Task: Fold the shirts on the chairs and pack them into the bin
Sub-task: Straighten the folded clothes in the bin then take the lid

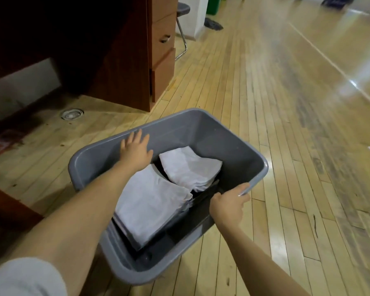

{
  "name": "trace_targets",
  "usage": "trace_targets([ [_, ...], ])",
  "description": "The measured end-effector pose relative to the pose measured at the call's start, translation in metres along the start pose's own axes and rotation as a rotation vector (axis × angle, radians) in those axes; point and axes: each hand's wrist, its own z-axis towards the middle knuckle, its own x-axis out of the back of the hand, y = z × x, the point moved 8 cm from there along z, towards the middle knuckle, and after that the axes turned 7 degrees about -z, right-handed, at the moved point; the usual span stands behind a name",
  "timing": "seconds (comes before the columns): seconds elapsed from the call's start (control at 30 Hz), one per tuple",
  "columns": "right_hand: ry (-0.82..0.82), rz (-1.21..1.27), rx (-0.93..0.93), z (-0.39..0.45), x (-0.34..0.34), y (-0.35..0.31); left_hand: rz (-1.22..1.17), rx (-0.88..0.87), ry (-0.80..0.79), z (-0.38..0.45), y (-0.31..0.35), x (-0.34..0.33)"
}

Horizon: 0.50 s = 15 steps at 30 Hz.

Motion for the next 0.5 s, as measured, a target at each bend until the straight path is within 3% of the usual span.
trace_targets([
  [0.27,-0.015,-0.105,0.111,0.044,-0.012,-0.042,-0.032,0.173,-0.048,0.046,-0.056,-0.002],
  [0.5,-0.034,-0.138,0.157,0.057,-0.015,-0.055,0.048,0.202,-0.008,0.045,-0.076,0.004],
])
